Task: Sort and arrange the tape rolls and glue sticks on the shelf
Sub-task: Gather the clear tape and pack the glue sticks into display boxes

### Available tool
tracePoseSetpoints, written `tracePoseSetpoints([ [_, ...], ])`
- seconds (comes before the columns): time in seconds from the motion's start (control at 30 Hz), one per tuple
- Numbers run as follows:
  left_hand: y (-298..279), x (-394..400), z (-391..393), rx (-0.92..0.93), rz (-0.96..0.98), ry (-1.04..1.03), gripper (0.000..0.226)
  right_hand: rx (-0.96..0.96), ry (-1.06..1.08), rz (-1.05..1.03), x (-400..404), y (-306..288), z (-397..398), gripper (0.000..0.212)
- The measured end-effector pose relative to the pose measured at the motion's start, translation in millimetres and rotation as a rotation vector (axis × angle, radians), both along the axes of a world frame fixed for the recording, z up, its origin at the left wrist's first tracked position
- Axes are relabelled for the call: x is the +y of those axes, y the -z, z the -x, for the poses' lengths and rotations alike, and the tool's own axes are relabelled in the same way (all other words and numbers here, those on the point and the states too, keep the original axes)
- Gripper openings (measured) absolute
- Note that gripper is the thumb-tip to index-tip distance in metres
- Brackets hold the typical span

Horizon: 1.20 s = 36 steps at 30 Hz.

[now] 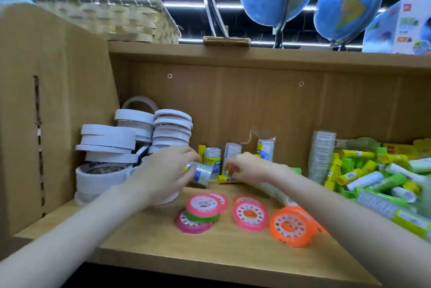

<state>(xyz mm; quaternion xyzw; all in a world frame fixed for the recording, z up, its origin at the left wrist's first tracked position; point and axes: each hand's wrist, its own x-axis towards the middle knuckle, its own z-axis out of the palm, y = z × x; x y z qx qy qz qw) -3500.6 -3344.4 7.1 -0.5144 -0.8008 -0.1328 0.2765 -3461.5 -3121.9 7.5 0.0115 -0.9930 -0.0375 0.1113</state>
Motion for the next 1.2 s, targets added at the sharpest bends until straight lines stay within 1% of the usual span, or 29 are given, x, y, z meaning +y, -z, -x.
tracePoseSetpoints([
  [0.07,-13,9,18,0.002,0.006,-0.041,0.032,-0.036,0.003,-0.095,2,11,5,0.028],
  [0.1,-19,17,31,0.027,0.036,-0.061,0.030,-0.027,-0.005,-0.125,3,13,7,0.027],
  [0.13,-29,23,35,0.041,0.066,-0.090,0.032,-0.012,-0.023,-0.128,3,12,9,0.026],
  [0.17,-35,32,42,0.046,0.101,-0.105,0.035,0.000,-0.030,-0.099,5,10,12,0.024],
  [0.23,-42,42,49,0.071,0.192,-0.131,0.036,0.039,-0.060,0.015,8,1,13,0.022],
  [0.3,-41,44,54,0.118,0.310,-0.154,0.032,0.080,-0.075,0.107,6,-12,12,0.021],
  [0.37,-37,42,54,0.122,0.437,-0.197,0.027,0.163,-0.063,0.335,-2,-22,12,0.016],
  [0.43,-30,39,52,0.044,0.497,-0.252,0.028,0.274,-0.055,0.602,-12,-29,20,0.011],
  [0.47,-27,40,51,-0.013,0.521,-0.282,0.031,0.314,-0.037,0.652,-16,-31,27,0.011],
  [0.5,-26,41,51,-0.076,0.541,-0.305,0.034,0.323,-0.022,0.645,-19,-31,34,0.011],
  [0.53,-25,43,52,-0.144,0.550,-0.325,0.039,0.312,-0.005,0.574,-21,-30,40,0.012],
  [0.57,-25,46,54,-0.202,0.562,-0.336,0.043,0.291,0.014,0.449,-22,-29,46,0.015],
  [0.63,-26,49,57,-0.246,0.562,-0.358,0.050,0.257,0.032,0.193,-20,-24,56,0.021],
  [0.67,-26,50,57,-0.241,0.557,-0.369,0.052,0.254,0.032,0.135,-20,-24,59,0.023],
  [0.73,-25,51,58,-0.233,0.550,-0.368,0.048,0.241,0.030,0.134,-22,-25,65,0.027],
  [0.83,-25,49,57,-0.285,0.511,-0.333,0.041,0.164,0.056,0.115,-28,-29,76,0.045],
  [0.9,-27,45,54,-0.297,0.473,-0.316,0.039,0.166,0.069,0.071,-31,-29,82,0.047],
  [0.97,-29,42,50,-0.297,0.426,-0.303,0.035,0.203,0.055,0.064,-30,-26,86,0.041],
  [1.0,-30,41,48,-0.298,0.405,-0.296,0.034,0.233,0.043,0.101,-28,-24,87,0.035],
  [1.1,-37,40,43,-0.283,0.362,-0.279,0.036,0.382,0.004,0.339,-22,-25,83,0.023],
  [1.13,-40,39,41,-0.265,0.347,-0.277,0.038,0.444,-0.002,0.386,-20,-28,79,0.022],
  [1.2,-46,37,41,-0.237,0.292,-0.268,0.042,0.565,0.009,0.399,-16,-38,66,0.022],
])
